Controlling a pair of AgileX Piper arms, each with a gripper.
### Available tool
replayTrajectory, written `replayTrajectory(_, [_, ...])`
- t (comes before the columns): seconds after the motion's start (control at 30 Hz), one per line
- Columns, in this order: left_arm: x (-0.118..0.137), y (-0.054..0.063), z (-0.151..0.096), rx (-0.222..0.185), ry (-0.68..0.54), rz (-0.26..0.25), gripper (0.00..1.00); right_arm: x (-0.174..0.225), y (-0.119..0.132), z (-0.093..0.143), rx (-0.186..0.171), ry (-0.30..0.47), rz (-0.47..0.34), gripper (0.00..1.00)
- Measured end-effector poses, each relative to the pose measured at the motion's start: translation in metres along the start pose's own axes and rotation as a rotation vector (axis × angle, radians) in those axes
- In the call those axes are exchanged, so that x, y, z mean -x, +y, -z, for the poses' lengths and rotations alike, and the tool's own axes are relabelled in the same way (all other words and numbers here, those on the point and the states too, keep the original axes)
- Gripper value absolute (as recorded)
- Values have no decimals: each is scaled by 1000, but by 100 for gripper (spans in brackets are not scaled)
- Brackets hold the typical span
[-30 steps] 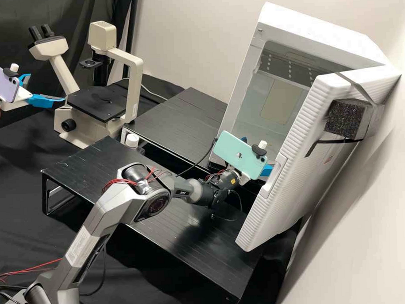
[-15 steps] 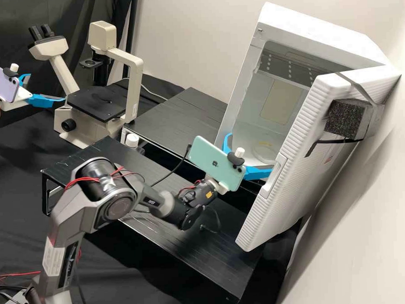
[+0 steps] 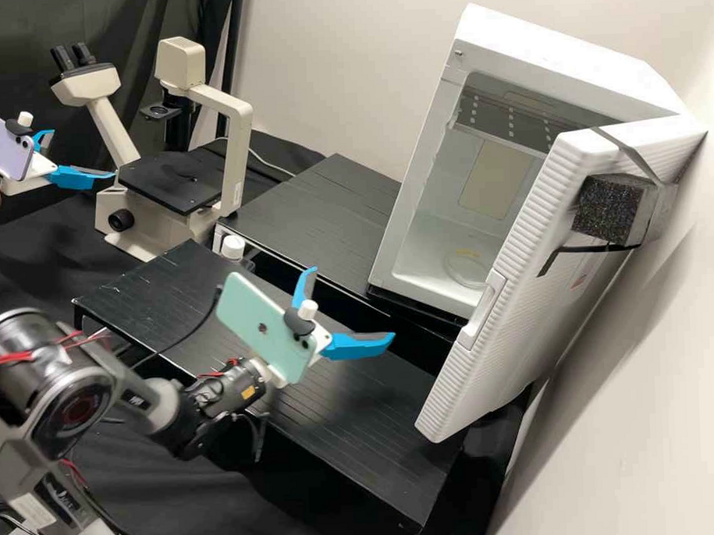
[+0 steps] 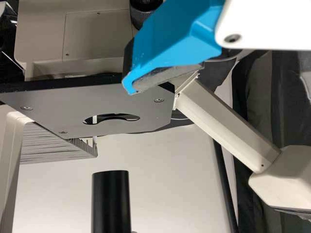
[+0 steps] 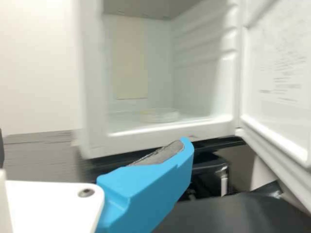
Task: Return the petri dish to the incubator.
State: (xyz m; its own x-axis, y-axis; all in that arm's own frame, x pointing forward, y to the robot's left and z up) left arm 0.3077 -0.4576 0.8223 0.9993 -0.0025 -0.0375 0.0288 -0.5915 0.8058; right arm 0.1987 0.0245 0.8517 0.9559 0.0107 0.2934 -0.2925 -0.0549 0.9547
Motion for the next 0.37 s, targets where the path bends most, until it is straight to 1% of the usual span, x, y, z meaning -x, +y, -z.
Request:
replayTrajectory(0.1, [0, 0, 0, 0, 0, 0, 100, 26, -6, 13, -9, 64, 35, 100])
replayTrajectory(0.17, [0, 0, 0, 0, 0, 0, 100, 41, -12, 22, -46, 121, 76, 100])
replayTrajectory(0.27, [0, 0, 0, 0, 0, 0, 100, 50, -16, 35, -113, 196, 101, 100])
replayTrajectory(0.37, [0, 0, 0, 0, 0, 0, 100, 56, -24, 44, -161, 222, 140, 100])
